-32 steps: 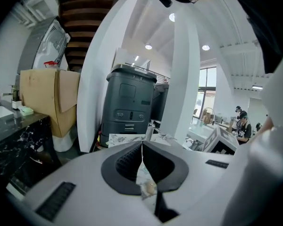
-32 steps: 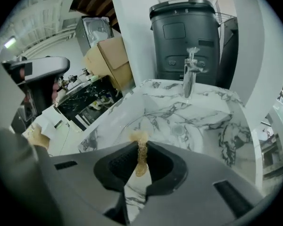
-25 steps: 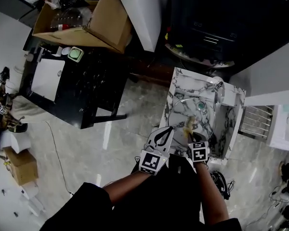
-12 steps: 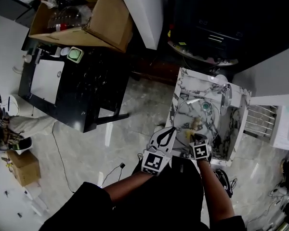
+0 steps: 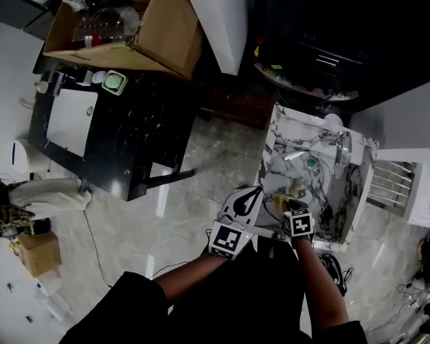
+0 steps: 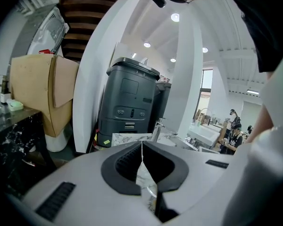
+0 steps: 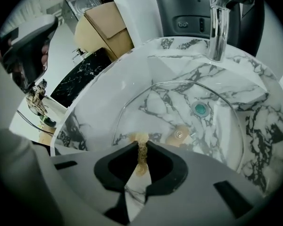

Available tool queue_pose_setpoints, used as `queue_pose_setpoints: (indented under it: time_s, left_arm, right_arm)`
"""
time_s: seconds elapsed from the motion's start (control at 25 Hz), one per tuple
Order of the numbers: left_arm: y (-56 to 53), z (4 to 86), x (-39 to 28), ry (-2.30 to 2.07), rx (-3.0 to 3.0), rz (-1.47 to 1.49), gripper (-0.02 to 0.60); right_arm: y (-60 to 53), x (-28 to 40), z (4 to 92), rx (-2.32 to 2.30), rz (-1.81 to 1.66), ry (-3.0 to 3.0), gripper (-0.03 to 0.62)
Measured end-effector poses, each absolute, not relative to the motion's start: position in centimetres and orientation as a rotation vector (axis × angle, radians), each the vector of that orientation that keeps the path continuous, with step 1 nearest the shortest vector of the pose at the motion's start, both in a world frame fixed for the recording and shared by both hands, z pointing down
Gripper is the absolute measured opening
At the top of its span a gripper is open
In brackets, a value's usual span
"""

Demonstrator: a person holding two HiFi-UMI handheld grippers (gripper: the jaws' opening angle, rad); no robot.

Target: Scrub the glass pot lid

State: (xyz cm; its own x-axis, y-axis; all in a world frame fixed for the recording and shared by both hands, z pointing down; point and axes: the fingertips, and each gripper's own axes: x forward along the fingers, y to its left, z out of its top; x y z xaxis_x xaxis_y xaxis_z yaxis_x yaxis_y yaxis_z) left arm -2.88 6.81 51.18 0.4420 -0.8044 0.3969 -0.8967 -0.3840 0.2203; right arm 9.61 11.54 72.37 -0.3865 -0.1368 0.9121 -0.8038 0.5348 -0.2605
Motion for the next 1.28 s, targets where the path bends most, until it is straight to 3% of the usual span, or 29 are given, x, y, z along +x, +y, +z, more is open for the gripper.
queue_pose_setpoints:
  time_s: [1.28]
  left_arm:
    - [5.0, 52.3, -3.3, -1.319, 2.331, 0.412, 0.018]
  right_arm:
    - [5.4, 5.0, 73.7, 0.795, 1.057, -1.930, 0.063]
